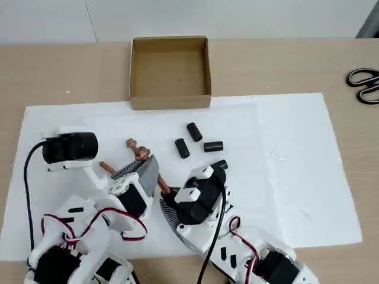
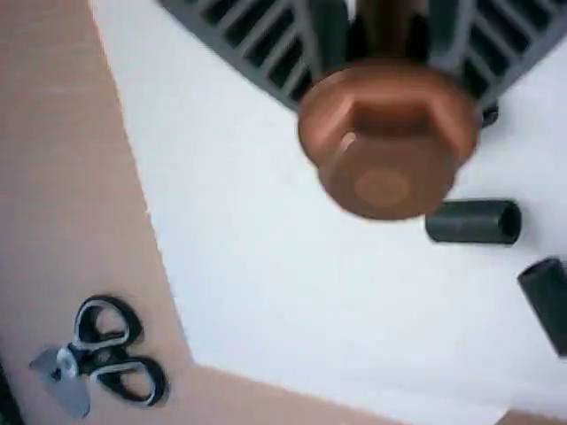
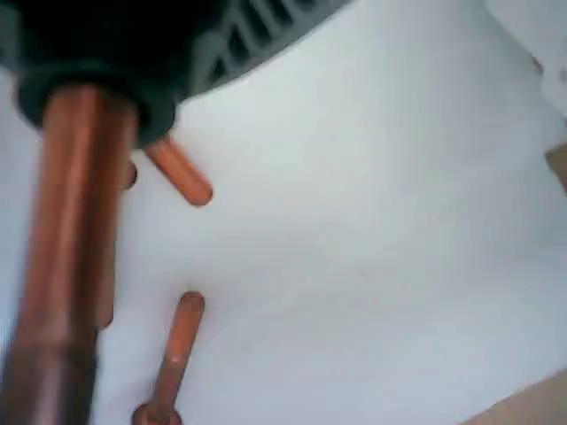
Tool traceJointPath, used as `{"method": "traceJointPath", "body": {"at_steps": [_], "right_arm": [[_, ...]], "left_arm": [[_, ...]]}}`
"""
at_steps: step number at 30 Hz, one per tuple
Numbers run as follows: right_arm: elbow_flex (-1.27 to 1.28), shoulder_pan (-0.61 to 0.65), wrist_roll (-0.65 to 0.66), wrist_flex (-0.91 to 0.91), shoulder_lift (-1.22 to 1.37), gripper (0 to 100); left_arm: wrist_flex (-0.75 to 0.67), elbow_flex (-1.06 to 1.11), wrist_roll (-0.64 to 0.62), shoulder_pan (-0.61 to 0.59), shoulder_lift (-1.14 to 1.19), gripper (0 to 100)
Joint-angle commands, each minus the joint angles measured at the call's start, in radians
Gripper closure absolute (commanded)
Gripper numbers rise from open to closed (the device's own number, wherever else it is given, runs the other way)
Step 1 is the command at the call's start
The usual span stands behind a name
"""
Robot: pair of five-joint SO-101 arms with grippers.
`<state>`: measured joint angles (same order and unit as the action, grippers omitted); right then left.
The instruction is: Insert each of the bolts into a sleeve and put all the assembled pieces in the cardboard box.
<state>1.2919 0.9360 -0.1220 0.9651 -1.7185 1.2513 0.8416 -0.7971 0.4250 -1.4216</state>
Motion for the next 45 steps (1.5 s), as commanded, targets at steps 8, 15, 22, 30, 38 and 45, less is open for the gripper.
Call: {"method": "traceJointPath", "body": {"at_steps": [8, 15, 22, 30, 38, 45], "right_arm": [[-0.044, -0.024, 0.012, -0.025, -0.012, 99.5], [-0.044, -0.024, 0.011, -0.021, -0.012, 99.5], [-0.041, -0.025, 0.011, -0.021, -0.012, 99.5], [-0.041, -0.025, 0.012, -0.027, -0.012, 99.5], [-0.041, -0.025, 0.014, -0.022, -0.012, 99.5], [-0.041, -0.025, 0.014, -0.021, -0.012, 99.5]], "left_arm": [[0.012, -0.007, 0.037, 0.086, -0.011, 99], [0.012, -0.004, 0.100, 0.120, -0.006, 99], [0.110, -0.004, 0.121, 0.242, -0.005, 99], [0.127, 0.065, 0.158, 0.249, -0.011, 99], [0.086, 0.077, 0.158, 0.242, -0.011, 99], [0.081, 0.081, 0.170, 0.209, -0.008, 79]]}}
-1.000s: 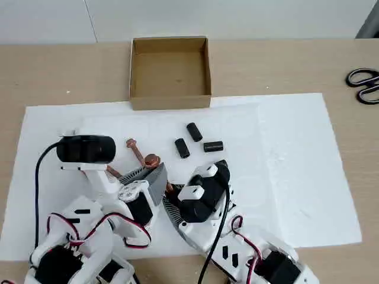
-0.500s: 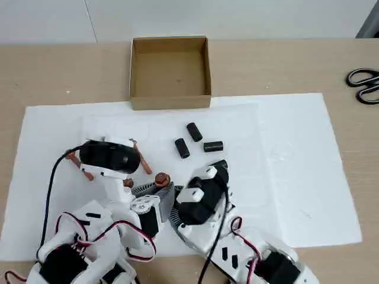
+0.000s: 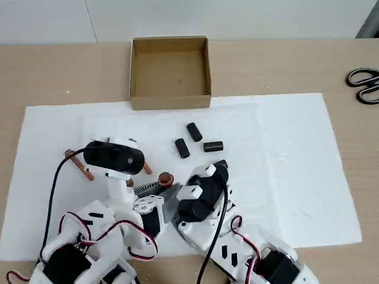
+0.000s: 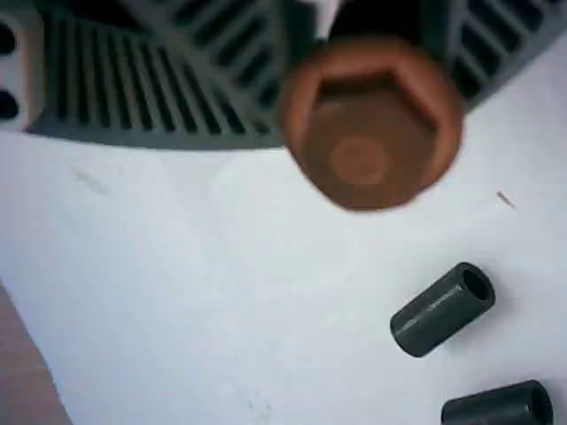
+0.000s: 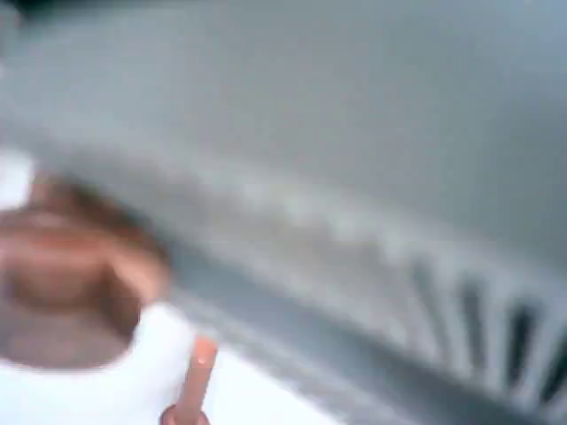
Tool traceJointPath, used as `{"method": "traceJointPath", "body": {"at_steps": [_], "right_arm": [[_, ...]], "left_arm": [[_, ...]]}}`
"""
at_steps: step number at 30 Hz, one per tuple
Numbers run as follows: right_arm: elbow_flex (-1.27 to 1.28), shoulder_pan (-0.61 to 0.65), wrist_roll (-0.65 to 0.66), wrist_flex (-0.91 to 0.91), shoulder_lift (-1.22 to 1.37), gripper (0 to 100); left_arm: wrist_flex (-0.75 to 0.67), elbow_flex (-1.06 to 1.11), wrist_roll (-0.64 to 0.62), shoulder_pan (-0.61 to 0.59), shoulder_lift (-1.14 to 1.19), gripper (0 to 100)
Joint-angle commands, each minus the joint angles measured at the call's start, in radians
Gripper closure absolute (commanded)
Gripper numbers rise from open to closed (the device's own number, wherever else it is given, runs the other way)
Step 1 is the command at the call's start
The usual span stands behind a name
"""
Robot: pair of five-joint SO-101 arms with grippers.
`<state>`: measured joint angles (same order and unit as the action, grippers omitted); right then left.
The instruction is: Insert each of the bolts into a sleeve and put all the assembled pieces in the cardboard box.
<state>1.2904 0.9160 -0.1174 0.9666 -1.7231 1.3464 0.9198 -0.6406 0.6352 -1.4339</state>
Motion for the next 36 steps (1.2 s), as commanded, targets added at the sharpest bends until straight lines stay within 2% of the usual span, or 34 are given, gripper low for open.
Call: {"method": "traceJointPath", "body": {"at_steps": [1, 6, 16, 25, 32, 36], "right_arm": [[-0.040, -0.005, 0.009, -0.022, -0.007, 99.5], [-0.038, -0.005, 0.009, -0.022, -0.007, 99.5], [-0.038, -0.005, 0.009, -0.021, -0.004, 99.5], [-0.037, -0.005, 0.005, 0.031, -0.007, 99.5], [-0.037, -0.007, 0.005, 0.036, -0.007, 99.5], [-0.037, -0.041, 0.005, 0.041, -0.007, 99.5]], "left_arm": [[-0.014, 0.005, 0.014, -0.002, 0.005, 78], [-0.020, 0.015, 0.017, -0.017, 0.002, 78], [-0.021, 0.008, 0.133, -0.068, 0.008, 78], [-0.049, -0.070, 0.135, -0.075, 0.009, 78], [-0.068, -0.127, 0.209, -0.270, 0.011, 78], [-0.089, -0.189, 0.213, -0.328, 0.055, 78]]}}
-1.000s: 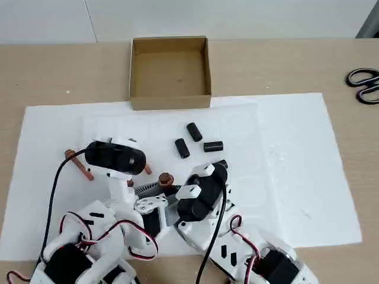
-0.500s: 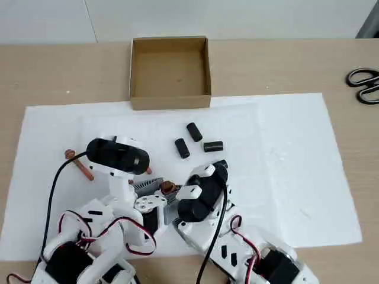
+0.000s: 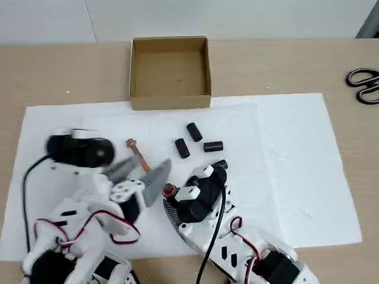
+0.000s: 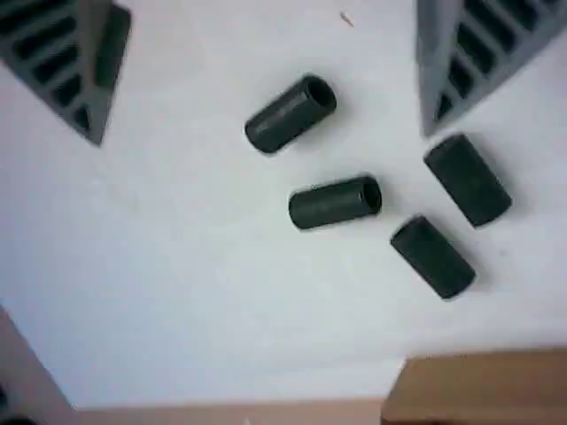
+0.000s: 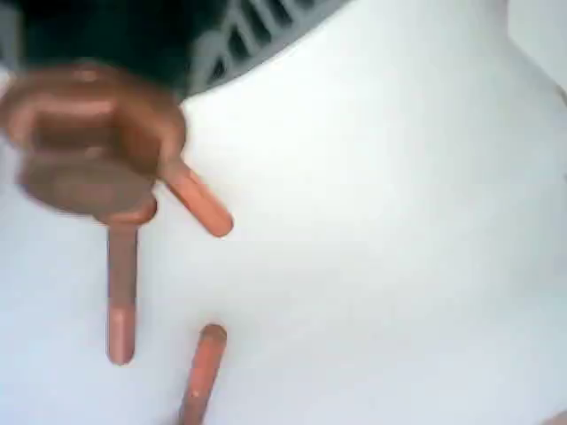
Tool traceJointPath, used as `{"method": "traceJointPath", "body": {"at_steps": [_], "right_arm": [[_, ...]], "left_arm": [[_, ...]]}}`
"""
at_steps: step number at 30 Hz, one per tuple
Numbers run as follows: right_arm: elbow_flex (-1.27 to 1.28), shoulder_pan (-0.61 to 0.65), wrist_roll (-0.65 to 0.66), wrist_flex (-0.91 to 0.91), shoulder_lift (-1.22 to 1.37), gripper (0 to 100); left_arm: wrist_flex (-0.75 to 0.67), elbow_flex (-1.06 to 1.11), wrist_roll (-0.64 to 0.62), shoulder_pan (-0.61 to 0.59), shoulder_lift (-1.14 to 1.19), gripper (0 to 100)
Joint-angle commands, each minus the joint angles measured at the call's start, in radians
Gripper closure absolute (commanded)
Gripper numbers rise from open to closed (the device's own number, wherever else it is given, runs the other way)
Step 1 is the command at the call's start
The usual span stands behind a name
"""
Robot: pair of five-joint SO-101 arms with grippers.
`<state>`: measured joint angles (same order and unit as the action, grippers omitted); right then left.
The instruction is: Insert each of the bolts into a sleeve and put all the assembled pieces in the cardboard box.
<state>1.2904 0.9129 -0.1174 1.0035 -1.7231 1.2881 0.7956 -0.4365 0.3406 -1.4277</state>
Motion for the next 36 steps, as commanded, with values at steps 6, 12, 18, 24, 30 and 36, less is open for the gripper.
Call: {"method": "traceJointPath", "body": {"at_steps": [6, 12, 18, 24, 30, 36], "right_arm": [[-0.041, -0.131, 0.005, 0.005, -0.007, 99.5], [-0.038, -0.232, 0.005, -0.001, -0.001, 99.5], [-0.037, -0.466, 0.009, -0.001, 0.001, 99.5], [-0.038, -0.593, 0.006, 0.005, 0.002, 99.5], [-0.080, -0.598, -0.044, -0.001, 0.102, 99.5], [-0.330, -0.599, -0.150, 0.008, 0.473, 99.5]], "left_arm": [[-0.026, -0.223, 0.005, -0.163, 0.281, 78], [0.048, -0.443, 0.005, -0.265, 0.516, 79], [0.224, -0.621, 0.009, -0.408, 0.752, 91], [0.385, -0.704, 0.043, -0.431, 0.924, 100], [0.462, -0.700, 0.041, -0.348, 0.934, 99], [0.462, -0.699, 0.015, -0.338, 0.879, 99]]}}
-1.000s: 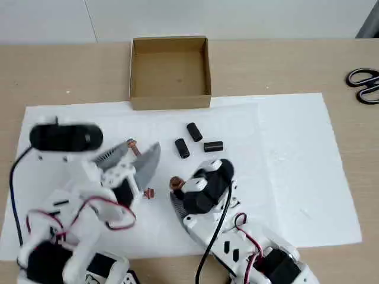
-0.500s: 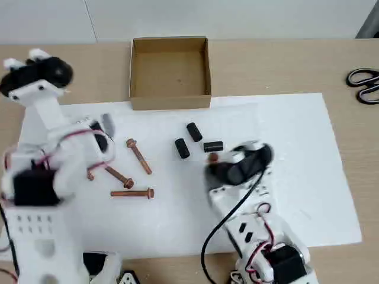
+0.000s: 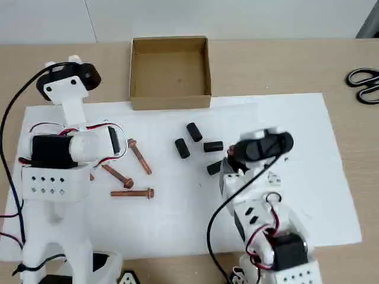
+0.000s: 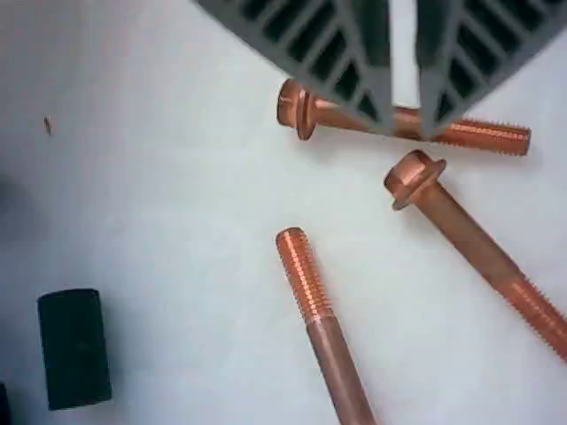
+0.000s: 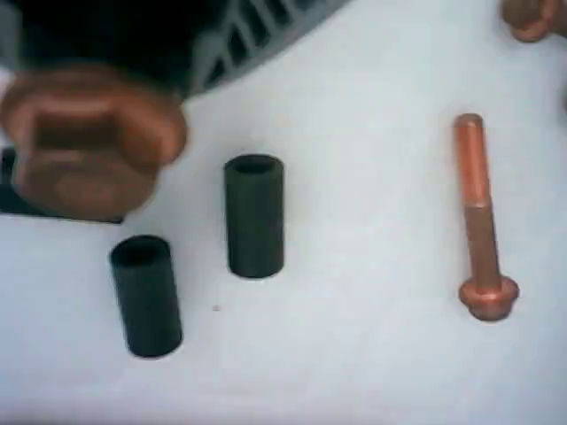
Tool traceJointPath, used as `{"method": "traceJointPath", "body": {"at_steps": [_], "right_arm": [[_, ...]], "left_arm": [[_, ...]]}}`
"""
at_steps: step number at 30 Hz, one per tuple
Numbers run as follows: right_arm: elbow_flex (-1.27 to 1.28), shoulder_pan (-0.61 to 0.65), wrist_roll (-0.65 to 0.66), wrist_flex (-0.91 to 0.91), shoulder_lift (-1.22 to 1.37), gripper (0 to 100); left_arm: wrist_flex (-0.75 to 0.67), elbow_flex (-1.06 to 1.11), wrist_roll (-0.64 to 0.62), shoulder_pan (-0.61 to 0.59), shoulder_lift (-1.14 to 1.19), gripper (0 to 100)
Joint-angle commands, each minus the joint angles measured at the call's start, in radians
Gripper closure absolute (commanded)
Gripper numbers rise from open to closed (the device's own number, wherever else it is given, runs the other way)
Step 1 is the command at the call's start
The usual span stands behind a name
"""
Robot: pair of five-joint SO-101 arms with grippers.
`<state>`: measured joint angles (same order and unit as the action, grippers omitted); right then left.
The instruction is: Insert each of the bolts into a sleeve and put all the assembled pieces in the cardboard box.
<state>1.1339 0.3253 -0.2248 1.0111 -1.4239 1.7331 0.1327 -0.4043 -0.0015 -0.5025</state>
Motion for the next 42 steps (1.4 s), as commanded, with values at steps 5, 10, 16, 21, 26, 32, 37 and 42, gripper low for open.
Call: {"method": "traceJointPath", "body": {"at_steps": [5, 10, 16, 21, 26, 32, 37, 42], "right_arm": [[-0.471, -0.008, -0.063, 0.050, 0.504, 99.5], [-0.726, -0.008, -0.037, 0.047, 0.779, 99.5], [-0.991, -0.007, -0.029, 0.047, 1.059, 99.5], [-1.169, -0.007, -0.026, -0.039, 1.271, 99.5], [-1.313, -0.005, -0.026, -0.171, 1.484, 99.5], [-1.502, -0.005, -0.026, -0.286, 1.721, 99.5], [-1.669, -0.005, -0.025, -0.357, 1.928, 99.5], [-1.809, -0.005, -0.025, -0.427, 2.130, 99.5]], "left_arm": [[0.017, -0.027, -0.026, 0.035, -0.074, 99], [0.014, 0.038, -0.028, 0.054, -0.123, 99], [0.012, 0.117, -0.028, 0.048, -0.183, 99], [0.012, 0.173, -0.028, 0.052, -0.236, 99], [0.012, 0.200, -0.028, 0.049, -0.305, 99], [0.012, 0.248, -0.028, 0.049, -0.350, 99], [0.012, 0.280, -0.028, 0.051, -0.377, 99], [0.012, 0.280, -0.028, 0.044, -0.400, 99]]}}
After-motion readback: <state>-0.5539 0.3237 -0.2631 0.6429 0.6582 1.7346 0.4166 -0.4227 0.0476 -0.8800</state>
